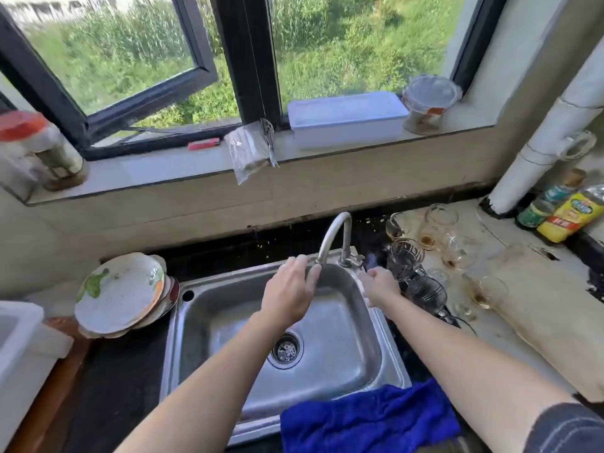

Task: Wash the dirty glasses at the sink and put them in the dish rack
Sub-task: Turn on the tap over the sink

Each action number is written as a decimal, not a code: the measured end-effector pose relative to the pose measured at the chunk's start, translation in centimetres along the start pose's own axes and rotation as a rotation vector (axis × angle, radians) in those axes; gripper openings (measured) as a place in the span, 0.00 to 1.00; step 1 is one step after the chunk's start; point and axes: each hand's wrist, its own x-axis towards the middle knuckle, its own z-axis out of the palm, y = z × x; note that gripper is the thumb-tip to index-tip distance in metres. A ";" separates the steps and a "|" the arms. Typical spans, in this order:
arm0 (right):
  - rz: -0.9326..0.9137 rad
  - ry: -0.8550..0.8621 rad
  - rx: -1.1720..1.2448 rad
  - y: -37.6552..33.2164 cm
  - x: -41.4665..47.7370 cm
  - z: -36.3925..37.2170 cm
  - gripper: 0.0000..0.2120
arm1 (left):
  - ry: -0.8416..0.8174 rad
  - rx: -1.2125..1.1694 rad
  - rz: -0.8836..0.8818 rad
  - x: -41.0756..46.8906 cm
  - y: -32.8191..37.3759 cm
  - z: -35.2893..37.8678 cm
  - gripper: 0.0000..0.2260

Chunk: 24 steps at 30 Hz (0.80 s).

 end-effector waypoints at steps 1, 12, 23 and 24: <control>0.062 -0.007 0.138 -0.2 1.8 0.7 0.12 | -0.002 -0.024 0.016 0.7 -0.1 0.3 0.14; 0.437 -0.045 0.766 -0.2 10.1 3.9 0.11 | 0.035 -0.074 0.066 2.6 -1.7 3.0 0.09; 0.301 -0.018 0.745 1.7 10.0 4.7 0.19 | 0.044 -0.113 0.026 2.3 -1.2 3.1 0.11; 0.293 -0.026 0.733 1.8 9.9 4.6 0.19 | 0.044 -0.109 0.027 2.2 -1.3 3.1 0.11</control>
